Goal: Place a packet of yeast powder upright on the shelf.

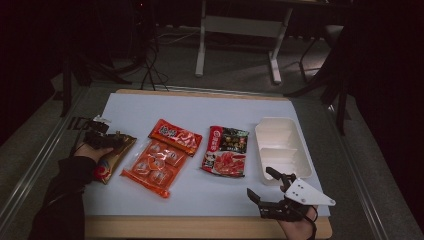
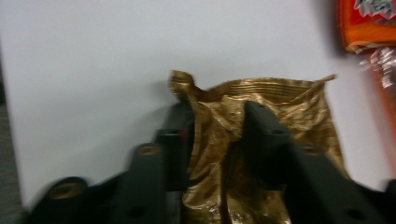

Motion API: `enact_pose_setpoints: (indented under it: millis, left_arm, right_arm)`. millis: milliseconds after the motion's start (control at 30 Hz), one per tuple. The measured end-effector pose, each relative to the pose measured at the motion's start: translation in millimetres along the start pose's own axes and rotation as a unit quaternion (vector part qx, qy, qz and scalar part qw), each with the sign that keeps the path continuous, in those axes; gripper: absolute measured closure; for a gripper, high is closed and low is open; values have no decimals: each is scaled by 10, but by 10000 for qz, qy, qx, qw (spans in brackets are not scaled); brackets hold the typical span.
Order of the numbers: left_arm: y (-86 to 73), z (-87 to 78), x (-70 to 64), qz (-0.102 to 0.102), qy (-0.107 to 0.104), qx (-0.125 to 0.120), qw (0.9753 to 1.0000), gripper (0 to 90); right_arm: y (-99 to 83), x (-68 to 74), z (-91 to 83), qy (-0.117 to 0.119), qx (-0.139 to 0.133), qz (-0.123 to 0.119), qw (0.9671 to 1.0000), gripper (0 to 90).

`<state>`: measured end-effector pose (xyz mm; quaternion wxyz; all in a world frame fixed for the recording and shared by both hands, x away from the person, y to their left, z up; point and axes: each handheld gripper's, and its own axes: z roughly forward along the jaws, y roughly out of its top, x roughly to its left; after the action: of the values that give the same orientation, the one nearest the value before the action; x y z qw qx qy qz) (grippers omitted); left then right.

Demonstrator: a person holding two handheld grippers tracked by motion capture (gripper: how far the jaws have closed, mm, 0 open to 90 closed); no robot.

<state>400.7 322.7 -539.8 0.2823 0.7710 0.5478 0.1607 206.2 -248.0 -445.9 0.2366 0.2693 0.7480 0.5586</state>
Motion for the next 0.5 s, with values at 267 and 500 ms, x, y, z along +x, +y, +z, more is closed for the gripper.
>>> enact_pose_setpoints:
  millis: [267, 500]
  left_arm:
    - [25, -12, -75, 274, 383, -32, 9989, 899]
    - [75, -233, -83, 177, 507, -350, 9979, 900]
  right_arm:
    - [0, -10, -7, 20, -9, 12, 10000, 139]
    - [10, -4, -11, 11, -33, 14, 10000, 139]
